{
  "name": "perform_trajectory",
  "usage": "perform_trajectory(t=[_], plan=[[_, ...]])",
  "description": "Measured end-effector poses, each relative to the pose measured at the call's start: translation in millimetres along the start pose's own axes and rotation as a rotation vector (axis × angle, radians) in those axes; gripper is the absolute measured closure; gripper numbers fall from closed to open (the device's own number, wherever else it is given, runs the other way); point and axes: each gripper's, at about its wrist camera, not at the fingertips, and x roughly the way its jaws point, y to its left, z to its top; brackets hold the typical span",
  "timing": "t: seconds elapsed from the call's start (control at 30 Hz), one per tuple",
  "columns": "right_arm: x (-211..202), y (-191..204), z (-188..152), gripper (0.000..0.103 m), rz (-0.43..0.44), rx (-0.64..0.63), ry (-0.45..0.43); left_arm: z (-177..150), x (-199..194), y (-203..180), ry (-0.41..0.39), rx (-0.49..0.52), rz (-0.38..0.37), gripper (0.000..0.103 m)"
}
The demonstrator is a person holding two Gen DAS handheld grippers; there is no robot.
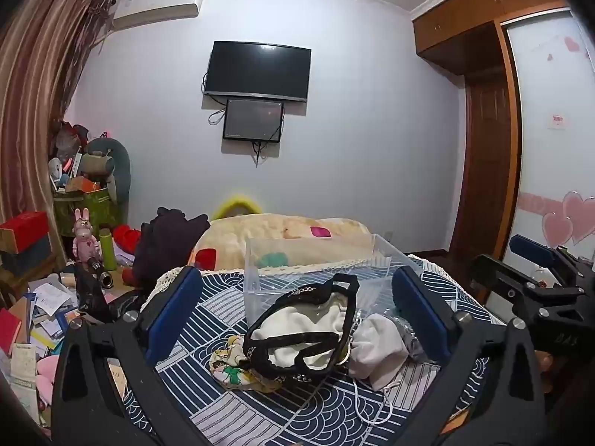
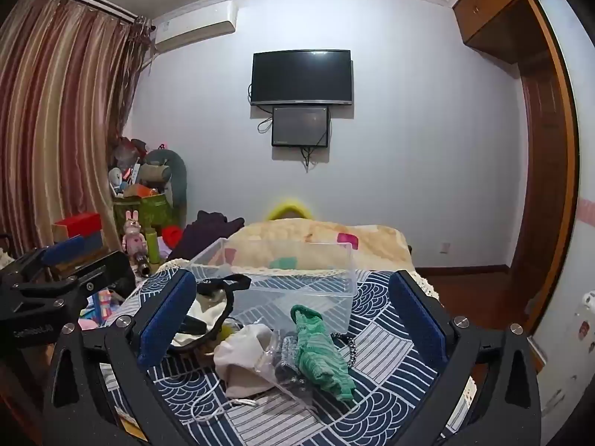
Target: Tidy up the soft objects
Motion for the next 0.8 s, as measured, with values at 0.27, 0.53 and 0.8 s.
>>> perform_trajectory(t=[0.27, 0.53, 0.8], plan=[[-3.9, 0.0, 0.4, 0.0, 0.001, 0.001, -0.002, 1.1, -9.8, -8.3, -0.047, 0.007, 0.008, 0.0], [-3.0, 1.7, 0.1, 0.0, -0.003, 0.012, -0.006, -0.5, -8.7, -5.6, -0.036, 0.013, -0.005, 0.0], [-7.9, 2.2, 3.3, 0.0, -0.004, 0.014, -0.011, -2.7, -7.2, -5.1, -0.045, 0.017, 0.0, 0.0]])
